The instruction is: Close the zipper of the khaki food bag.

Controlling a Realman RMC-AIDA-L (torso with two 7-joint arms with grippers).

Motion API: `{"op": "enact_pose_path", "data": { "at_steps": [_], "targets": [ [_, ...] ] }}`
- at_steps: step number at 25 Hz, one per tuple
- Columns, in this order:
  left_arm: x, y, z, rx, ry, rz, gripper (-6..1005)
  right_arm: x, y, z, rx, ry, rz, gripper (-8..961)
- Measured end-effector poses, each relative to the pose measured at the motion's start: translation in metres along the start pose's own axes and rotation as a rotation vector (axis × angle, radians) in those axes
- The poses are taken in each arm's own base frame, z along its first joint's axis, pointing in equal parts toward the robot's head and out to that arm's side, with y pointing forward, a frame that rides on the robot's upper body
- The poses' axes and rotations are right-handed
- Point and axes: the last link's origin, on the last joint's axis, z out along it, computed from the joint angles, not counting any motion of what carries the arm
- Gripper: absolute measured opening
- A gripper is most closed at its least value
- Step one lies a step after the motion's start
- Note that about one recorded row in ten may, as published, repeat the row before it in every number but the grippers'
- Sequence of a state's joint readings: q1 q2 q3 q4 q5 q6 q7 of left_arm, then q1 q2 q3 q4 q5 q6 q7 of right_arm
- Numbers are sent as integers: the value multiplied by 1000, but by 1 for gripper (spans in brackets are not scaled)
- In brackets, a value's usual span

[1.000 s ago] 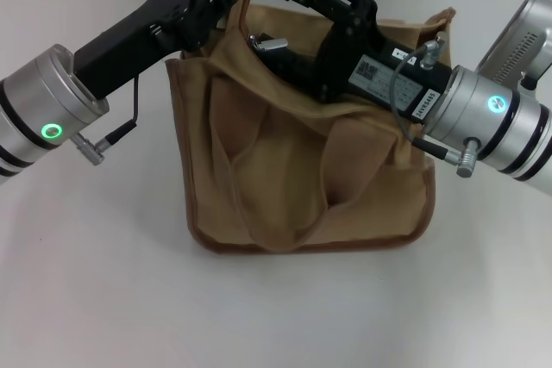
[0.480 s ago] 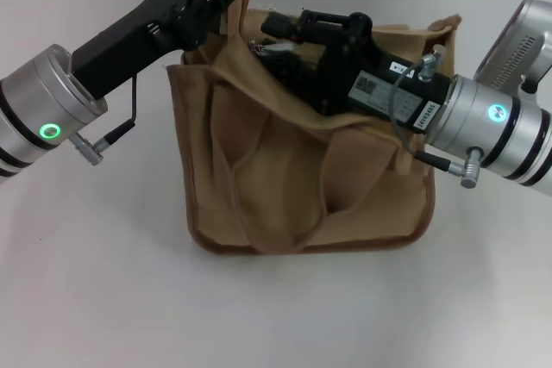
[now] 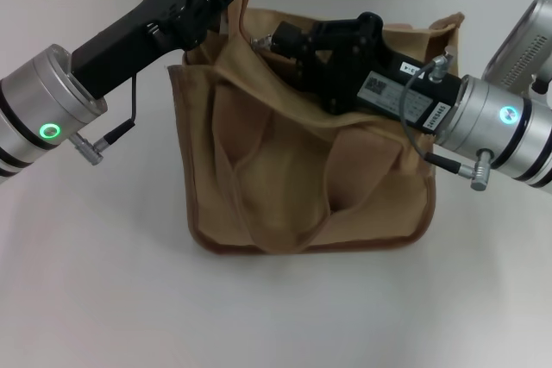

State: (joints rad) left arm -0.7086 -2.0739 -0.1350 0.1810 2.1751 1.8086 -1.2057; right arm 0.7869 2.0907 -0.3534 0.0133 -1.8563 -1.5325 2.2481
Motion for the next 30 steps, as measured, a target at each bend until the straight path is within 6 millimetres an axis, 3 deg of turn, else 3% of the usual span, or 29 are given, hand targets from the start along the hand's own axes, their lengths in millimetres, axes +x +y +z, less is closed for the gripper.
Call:
{"op": "enact_pose_path", "data": {
  "at_steps": [2,5,14,30],
  "targets": [
    [0,0,0,0,0,0,90,-1,0,-1,1,-2,-9,52],
    [0,0,0,1,0,0,91,-2,0,-3,3,-7,-14,1],
    [-1,-4,-4,39,2,-2,95,-2,-4,-24,-1,-51,-14,1],
    [8,-11,-44,188,120,20,102,4,-12,-76,-11,-140,-9,1]
  ]
}}
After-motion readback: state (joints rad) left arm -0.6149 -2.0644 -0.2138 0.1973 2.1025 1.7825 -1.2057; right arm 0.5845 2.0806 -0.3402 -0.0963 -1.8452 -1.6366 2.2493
